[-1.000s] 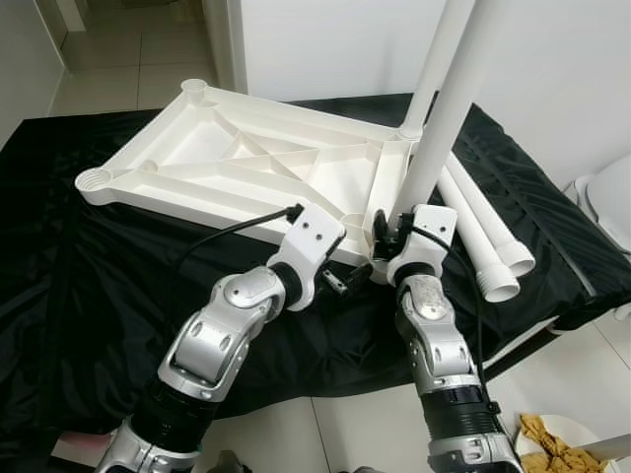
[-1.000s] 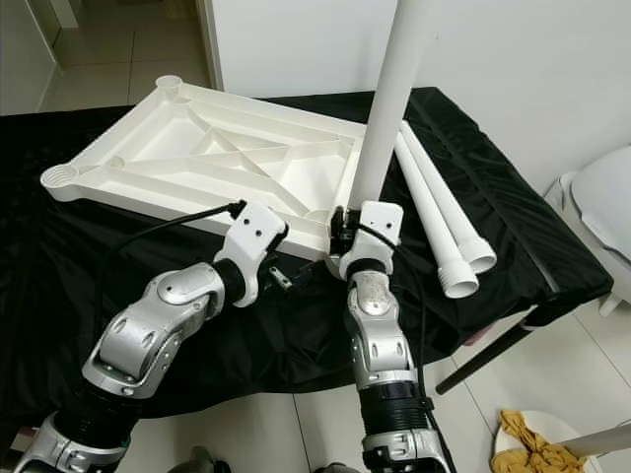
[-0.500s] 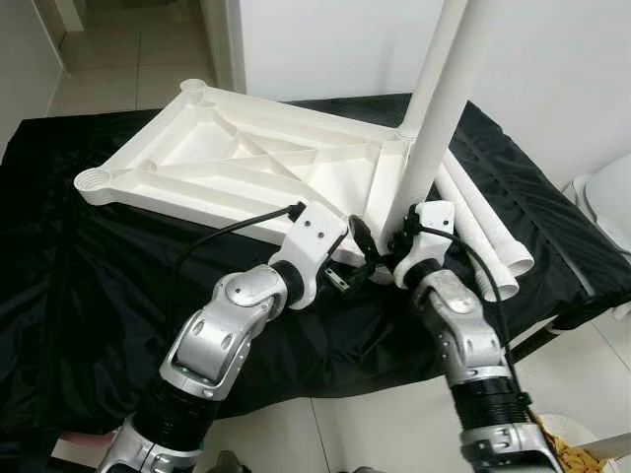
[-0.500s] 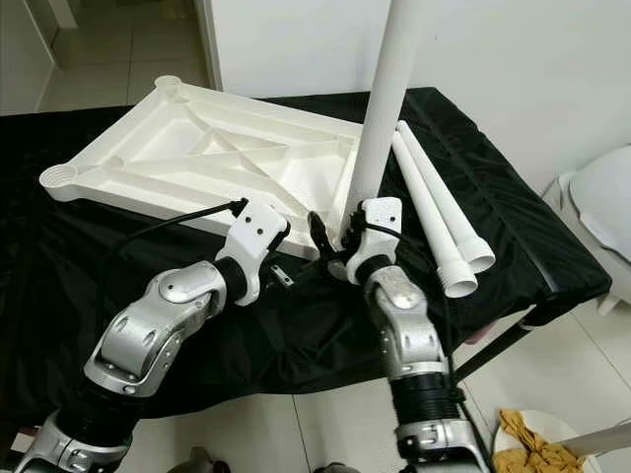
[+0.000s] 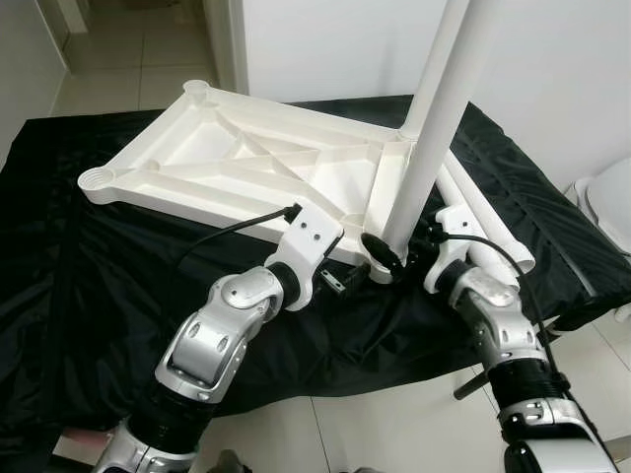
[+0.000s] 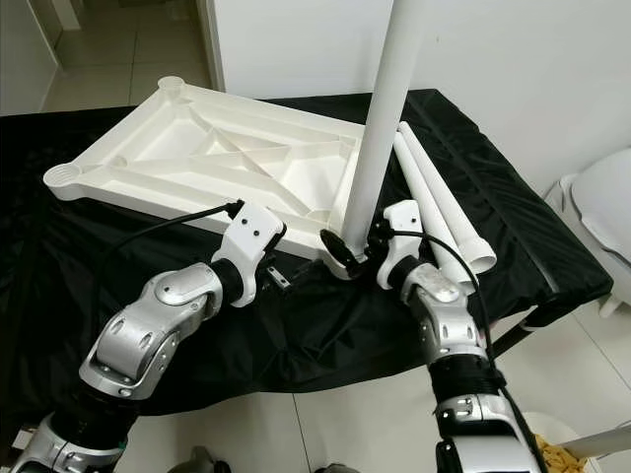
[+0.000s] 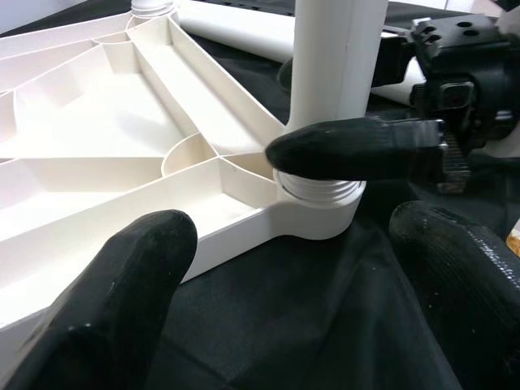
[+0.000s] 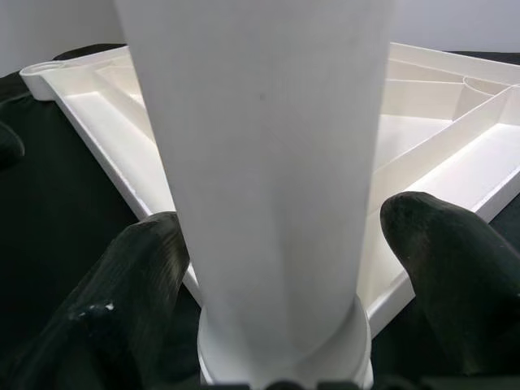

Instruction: Building children table

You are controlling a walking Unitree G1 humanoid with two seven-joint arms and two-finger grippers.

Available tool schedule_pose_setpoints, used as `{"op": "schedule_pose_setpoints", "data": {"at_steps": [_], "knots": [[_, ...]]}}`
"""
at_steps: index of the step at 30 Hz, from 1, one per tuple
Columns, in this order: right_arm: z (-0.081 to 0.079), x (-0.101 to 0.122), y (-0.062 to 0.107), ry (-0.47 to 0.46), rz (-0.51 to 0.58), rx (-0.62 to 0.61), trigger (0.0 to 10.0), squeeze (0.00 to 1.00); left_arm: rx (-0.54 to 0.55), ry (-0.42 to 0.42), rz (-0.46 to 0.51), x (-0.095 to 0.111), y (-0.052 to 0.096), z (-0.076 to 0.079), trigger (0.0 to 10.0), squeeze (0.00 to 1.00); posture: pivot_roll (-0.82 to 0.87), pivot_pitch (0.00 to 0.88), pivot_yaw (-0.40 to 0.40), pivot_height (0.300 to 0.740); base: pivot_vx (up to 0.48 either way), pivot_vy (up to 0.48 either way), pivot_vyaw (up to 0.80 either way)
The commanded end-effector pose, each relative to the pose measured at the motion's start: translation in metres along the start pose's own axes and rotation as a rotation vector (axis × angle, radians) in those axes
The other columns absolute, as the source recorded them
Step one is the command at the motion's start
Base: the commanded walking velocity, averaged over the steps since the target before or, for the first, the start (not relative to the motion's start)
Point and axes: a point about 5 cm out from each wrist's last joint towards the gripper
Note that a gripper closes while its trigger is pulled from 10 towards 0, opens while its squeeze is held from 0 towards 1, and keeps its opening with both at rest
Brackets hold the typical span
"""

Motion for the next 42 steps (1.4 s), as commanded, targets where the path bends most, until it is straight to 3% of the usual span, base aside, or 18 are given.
{"op": "schedule_pose_setpoints", "data": {"at_steps": [1,14,15,16,17,20,21,35,38,41,42], "knots": [[0.005,0.001,0.001,0.002,0.006,0.009,10.0,0.0,-0.015,0.006,-0.006,-0.001,0.002,0.003,10.0,0.0,-0.02,0.04,-0.025,0.74,0.0,0.0,0.0],[0.011,0.004,-0.004,0.03,0.03,0.119,10.0,0.0,-0.092,-0.016,-0.027,-0.005,0.013,0.012,10.0,0.0,-0.02,0.037,-0.025,0.74,0.0,0.0,0.0],[0.012,0.004,-0.005,0.031,0.031,0.127,7.0,0.0,-0.097,-0.019,-0.028,-0.005,0.014,0.014,10.0,0.0,-0.02,0.039,-0.028,0.74,0.0,0.0,0.0],[0.012,0.004,-0.005,0.031,0.031,0.127,7.0,0.0,-0.097,-0.019,-0.028,-0.005,0.014,0.014,10.0,0.0,-0.02,0.039,-0.028,0.74,0.0,0.0,0.0],[0.012,0.004,-0.006,0.032,0.03,0.136,0.4,0.0,-0.099,-0.02,-0.028,-0.005,0.014,0.015,10.0,0.0,-0.02,0.039,-0.029,0.74,0.0,0.0,0.0],[0.013,0.004,-0.007,0.032,0.029,0.145,0.4,0.0,-0.101,-0.021,-0.028,-0.005,0.013,0.015,10.0,0.0,-0.02,0.039,-0.029,0.74,0.0,0.0,0.0],[0.013,0.004,-0.007,0.032,0.029,0.148,0.0,0.0,-0.101,-0.021,-0.028,-0.005,0.014,0.016,10.0,0.0,-0.02,0.041,-0.031,0.74,0.0,0.0,0.0],[0.005,-0.001,0.002,-0.032,0.078,0.063,0.0,0.0,-0.067,-0.015,-0.023,-0.004,0.015,0.013,10.0,0.0,-0.01,0.062,-0.044,0.74,0.0,0.0,0.0],[0.006,0.0,0.002,-0.03,0.07,-0.064,0.0,0.0,-0.065,-0.013,-0.024,-0.004,0.015,0.012,10.0,0.0,-0.02,0.064,-0.042,0.74,0.0,0.0,0.0],[0.005,-0.001,0.002,-0.032,0.063,-0.097,0.0,0.0,-0.064,-0.013,-0.024,-0.004,0.015,0.012,10.0,0.0,-0.02,0.064,-0.042,0.74,0.0,0.0,0.0],[-0.001,-0.001,0.003,-0.043,0.065,-0.19,0.0,0.0,-0.06,-0.012,-0.022,-0.003,0.014,0.011,10.0,0.0,-0.02,0.066,-0.041,0.74,0.0,0.0,0.0]]}}
Point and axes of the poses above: a point about 5 cm out from each wrist's last joint towards the gripper, its own y axis pointing back from the gripper into the wrist, its own x axis along the axis of the wrist's last joint, z = x × y, and after that the axes turned 7 degrees about y, right-handed
